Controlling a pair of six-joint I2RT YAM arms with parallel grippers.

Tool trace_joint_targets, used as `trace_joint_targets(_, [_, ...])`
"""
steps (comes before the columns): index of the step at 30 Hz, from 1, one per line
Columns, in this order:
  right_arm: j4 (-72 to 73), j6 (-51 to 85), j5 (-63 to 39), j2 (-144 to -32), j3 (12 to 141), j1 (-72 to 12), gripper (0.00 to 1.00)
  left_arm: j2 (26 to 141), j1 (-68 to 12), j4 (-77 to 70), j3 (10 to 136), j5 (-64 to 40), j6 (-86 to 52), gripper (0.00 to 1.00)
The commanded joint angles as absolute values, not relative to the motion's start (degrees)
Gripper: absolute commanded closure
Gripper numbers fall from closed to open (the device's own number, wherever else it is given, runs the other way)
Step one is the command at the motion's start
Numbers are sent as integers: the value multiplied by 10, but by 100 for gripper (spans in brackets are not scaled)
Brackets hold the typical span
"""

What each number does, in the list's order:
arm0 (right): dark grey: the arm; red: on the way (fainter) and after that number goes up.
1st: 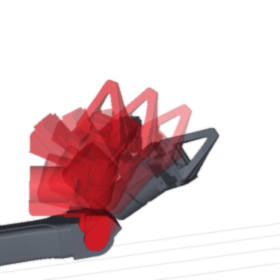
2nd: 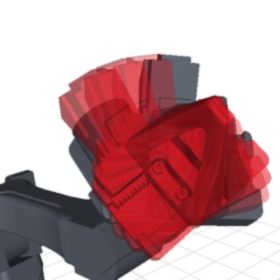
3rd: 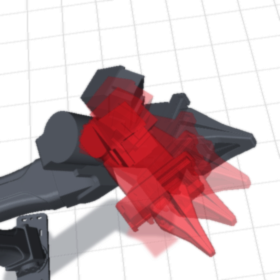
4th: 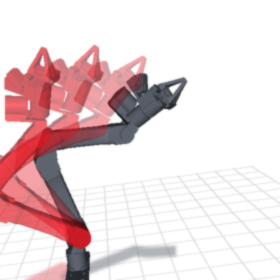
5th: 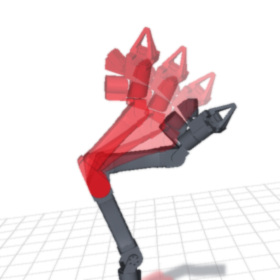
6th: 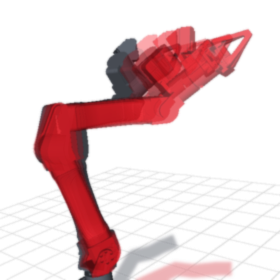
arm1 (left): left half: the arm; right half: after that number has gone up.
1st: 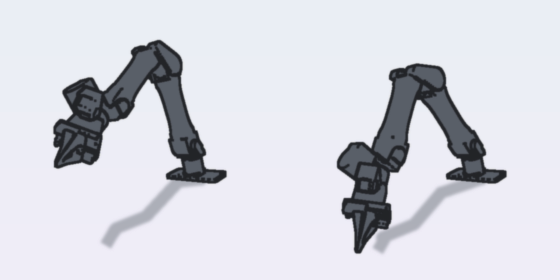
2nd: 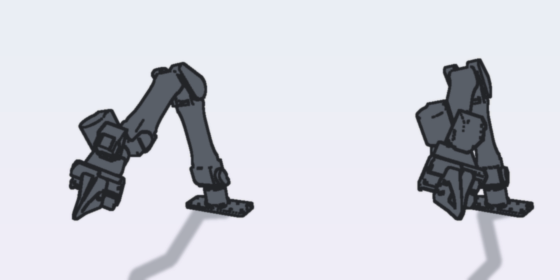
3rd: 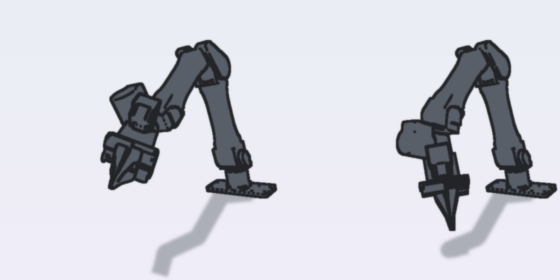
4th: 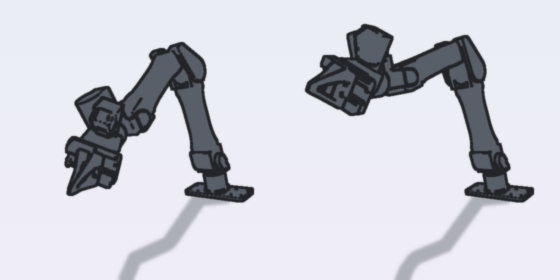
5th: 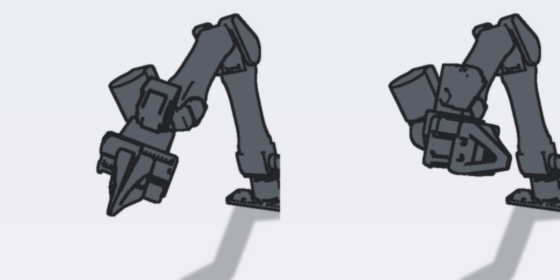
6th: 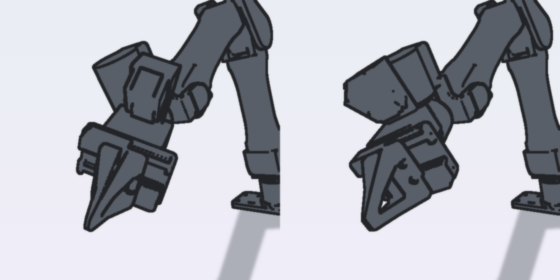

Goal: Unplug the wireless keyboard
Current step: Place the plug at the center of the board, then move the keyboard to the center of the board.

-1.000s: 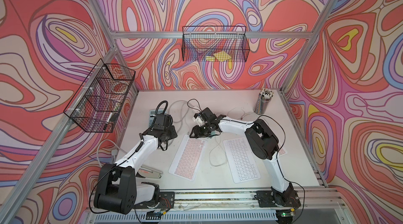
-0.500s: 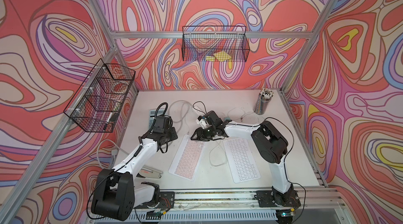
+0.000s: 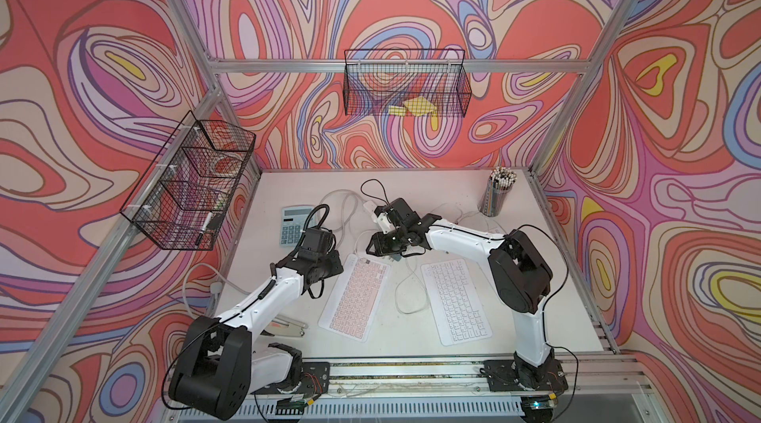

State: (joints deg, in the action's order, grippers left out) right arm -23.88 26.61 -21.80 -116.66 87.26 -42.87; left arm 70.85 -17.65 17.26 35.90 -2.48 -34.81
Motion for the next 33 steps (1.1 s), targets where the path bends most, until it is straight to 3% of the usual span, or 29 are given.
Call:
trace_joint_targets(1, [-249, 257, -211, -1189, 895, -448, 71, 686, -199, 165, 334, -16, -390, 60])
trace_joint_targets(5, [-238, 272, -236, -1218, 906, -454, 76, 677, -249, 156, 310, -4, -428, 61])
trace_joint_targets(12, [-247, 279, -252, -1283, 956, -454, 77, 680, -297, 122, 275, 10, -473, 61])
trace_joint_targets(28, [-295, 238, -217, -1351, 1026, -420, 76, 673, -314, 184, 242, 45, -519, 61])
trace_joint_targets(33, [-276, 234, -206, -1320, 991, -420, 74, 651, -314, 221, 260, 64, -507, 60])
